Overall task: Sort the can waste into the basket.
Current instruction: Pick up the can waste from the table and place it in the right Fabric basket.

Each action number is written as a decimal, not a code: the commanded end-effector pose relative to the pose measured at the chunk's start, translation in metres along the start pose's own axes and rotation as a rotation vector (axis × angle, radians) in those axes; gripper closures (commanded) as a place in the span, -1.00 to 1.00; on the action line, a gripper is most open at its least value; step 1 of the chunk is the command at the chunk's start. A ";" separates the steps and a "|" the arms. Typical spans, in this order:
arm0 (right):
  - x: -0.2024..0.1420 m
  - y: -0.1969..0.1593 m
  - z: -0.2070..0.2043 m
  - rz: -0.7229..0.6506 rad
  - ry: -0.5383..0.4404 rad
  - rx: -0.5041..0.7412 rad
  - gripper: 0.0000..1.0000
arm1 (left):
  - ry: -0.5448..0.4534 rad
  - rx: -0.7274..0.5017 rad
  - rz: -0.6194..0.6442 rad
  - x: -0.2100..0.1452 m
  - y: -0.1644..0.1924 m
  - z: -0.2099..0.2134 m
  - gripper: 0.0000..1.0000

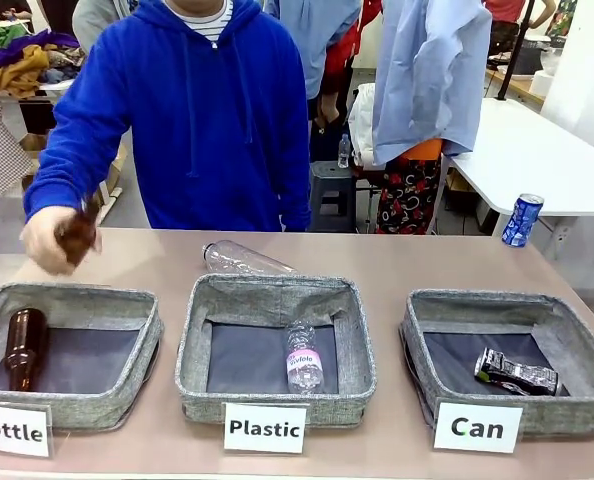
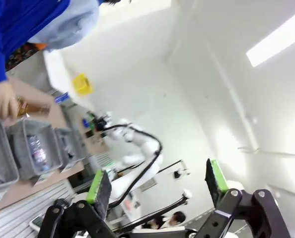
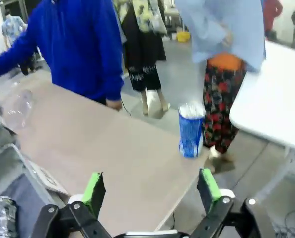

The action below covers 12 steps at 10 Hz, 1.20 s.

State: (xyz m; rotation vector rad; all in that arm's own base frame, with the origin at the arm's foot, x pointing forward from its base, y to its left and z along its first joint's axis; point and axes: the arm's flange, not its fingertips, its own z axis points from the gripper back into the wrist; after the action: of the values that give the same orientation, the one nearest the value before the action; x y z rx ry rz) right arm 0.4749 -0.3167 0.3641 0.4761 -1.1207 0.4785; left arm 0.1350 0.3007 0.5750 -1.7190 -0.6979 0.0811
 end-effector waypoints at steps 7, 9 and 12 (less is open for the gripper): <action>-0.008 -0.048 -0.004 -0.086 0.046 -0.065 -1.00 | 0.104 -0.099 0.148 0.054 0.033 -0.017 -1.00; -0.014 -0.090 -0.029 0.059 0.093 -0.029 -1.00 | 0.140 -0.062 0.177 0.049 0.036 -0.028 -1.00; -0.027 -0.119 -0.067 0.304 0.178 0.075 -1.00 | 0.192 -0.030 0.203 0.052 0.042 -0.047 -1.00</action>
State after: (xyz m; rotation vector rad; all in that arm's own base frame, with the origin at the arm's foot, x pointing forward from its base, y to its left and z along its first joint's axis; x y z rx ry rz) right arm 0.5756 -0.3688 0.3071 0.3443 -1.0132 0.6881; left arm 0.2164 0.2780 0.5621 -1.8052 -0.4147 0.0418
